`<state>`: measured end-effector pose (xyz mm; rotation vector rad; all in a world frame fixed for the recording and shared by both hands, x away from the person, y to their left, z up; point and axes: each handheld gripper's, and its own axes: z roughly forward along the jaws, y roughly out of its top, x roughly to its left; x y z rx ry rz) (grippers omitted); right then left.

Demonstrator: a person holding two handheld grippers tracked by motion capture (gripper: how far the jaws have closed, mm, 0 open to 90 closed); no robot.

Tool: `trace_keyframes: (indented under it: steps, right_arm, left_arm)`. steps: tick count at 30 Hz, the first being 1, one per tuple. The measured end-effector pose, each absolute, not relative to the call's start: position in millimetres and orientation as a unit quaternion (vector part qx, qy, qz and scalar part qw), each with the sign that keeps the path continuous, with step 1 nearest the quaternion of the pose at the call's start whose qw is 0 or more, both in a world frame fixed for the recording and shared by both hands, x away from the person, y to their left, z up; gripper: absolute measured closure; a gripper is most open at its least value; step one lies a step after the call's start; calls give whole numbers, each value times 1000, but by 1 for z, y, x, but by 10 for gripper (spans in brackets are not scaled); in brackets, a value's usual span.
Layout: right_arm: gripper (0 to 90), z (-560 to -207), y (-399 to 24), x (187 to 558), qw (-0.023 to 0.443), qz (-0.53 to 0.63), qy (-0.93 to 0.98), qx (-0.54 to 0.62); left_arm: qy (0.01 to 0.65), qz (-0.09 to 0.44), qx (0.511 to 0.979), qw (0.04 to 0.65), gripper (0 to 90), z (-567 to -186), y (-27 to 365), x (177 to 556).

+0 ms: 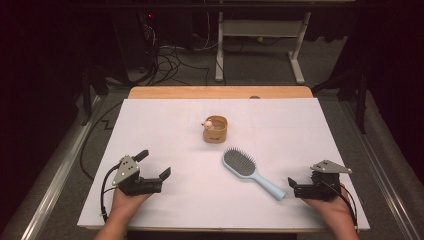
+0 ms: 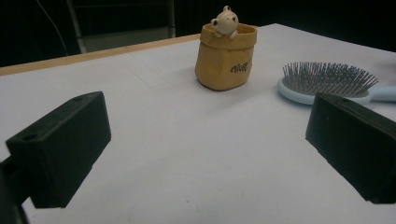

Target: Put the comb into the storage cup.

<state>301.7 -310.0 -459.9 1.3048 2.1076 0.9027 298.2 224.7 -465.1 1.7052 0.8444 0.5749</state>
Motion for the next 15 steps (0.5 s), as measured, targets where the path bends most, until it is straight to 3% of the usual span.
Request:
trace_keyframes:
  steps: [5, 15]
  right_arm:
    - [1, -449, -305, 299, 251, 357, 768, 468]
    - [1, -443, -278, 305, 213, 388, 783, 436]
  left_arm:
    - [358, 239, 717, 548, 2, -465, 225, 299]
    - [362, 241, 712, 552, 2, -465, 230, 298]
